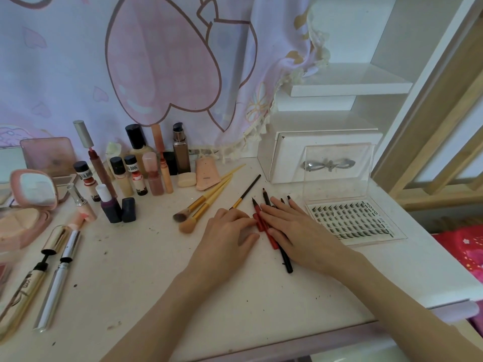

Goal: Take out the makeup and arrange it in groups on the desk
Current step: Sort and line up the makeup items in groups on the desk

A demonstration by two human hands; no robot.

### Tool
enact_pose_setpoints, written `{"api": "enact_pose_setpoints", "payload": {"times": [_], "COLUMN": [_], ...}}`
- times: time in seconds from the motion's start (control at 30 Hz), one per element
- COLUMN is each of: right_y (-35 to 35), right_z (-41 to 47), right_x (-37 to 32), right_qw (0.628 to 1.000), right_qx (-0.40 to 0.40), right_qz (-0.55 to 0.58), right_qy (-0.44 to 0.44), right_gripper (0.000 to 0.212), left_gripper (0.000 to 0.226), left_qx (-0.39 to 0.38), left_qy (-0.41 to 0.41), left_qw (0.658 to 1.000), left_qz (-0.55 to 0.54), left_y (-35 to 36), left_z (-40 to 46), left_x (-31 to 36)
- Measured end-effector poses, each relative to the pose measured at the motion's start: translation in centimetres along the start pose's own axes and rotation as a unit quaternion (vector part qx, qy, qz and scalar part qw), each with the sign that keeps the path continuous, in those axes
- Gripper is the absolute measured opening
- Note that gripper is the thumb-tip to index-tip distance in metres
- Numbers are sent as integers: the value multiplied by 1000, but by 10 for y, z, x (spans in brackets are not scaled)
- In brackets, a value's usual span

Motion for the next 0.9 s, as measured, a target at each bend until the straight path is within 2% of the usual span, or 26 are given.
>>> {"api": "enact_pose_setpoints", "payload": {"times": [0.13,0.23,0.33,0.4,0.43,0.53,0.63,0.73,0.9], "right_y": [-3,-14,-33,-39,-39,-29,-22,-22,-24], "right_z": [0,2,17,37,49,81,98,105,111], "right_x": [-2,-3,-1,2,2,-5,-8,-12,-16], "right_qw": [1000,998,993,992,993,997,995,993,981], "right_qx": [12,48,103,116,108,48,-1,-7,34], "right_qz": [7,40,62,56,49,-17,-64,-82,-148], "right_qy": [-6,-10,-12,-10,-16,-53,-70,-85,-123], "right_gripper": [47,45,36,30,30,30,26,21,18], "left_gripper": [36,33,26,26,29,41,44,40,36], "left_qx": [2,17,106,178,186,136,100,96,82], "left_qy": [3,15,-1,-47,-81,-162,-185,-197,-223], "left_qw": [1000,1000,993,977,971,967,970,972,970], "left_qz": [-2,3,60,104,124,139,123,88,52], "left_y": [0,-6,-34,-59,-68,-75,-70,-67,-71], "left_z": [-1,-1,-1,-4,-6,-9,-8,-6,-7], "left_x": [0,2,-4,-19,-29,-58,-67,-71,-77]}}
Point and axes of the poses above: each hand's wrist, its own z-axis towards the middle knuckle, its own y-axis out of the palm, x = y × z, the point moved 9 cm from there along z, towards the middle knuckle, and after that the axes turned 11 degrees about -z, right-handed, at the moved point
